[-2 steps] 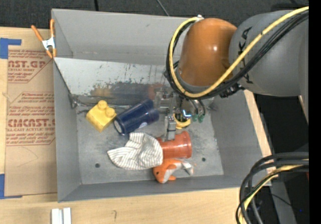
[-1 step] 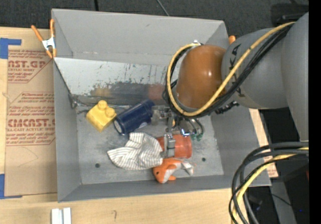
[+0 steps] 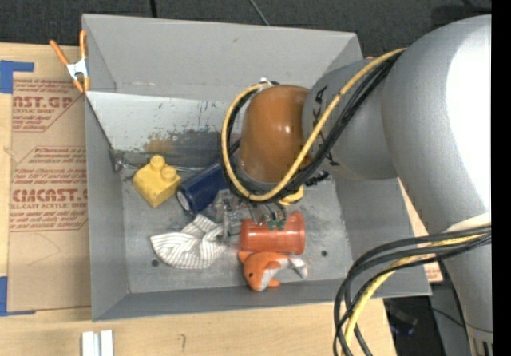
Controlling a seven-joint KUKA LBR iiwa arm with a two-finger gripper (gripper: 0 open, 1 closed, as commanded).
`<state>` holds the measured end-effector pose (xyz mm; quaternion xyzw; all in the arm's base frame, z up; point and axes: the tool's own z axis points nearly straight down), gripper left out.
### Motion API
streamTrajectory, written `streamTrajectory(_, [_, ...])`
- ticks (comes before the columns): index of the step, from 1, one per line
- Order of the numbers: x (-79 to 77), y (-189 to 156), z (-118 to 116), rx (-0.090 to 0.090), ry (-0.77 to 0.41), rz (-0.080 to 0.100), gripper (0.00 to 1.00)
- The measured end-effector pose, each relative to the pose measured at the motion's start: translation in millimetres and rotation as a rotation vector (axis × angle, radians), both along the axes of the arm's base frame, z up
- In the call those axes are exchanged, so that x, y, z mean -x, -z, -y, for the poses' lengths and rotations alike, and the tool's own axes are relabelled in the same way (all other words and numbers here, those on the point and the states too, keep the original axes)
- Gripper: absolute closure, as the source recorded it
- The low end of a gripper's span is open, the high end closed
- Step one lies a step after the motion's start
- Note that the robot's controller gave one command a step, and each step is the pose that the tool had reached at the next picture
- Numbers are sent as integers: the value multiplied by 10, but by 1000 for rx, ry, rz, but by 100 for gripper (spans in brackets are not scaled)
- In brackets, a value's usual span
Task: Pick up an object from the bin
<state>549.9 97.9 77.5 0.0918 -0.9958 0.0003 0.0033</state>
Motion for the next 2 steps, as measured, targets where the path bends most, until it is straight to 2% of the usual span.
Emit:
streamTrajectory(1, [0, 1, 0, 0, 0, 0, 100])
streamTrajectory(2, [156, -1420, 25, -2, 33, 11, 100])
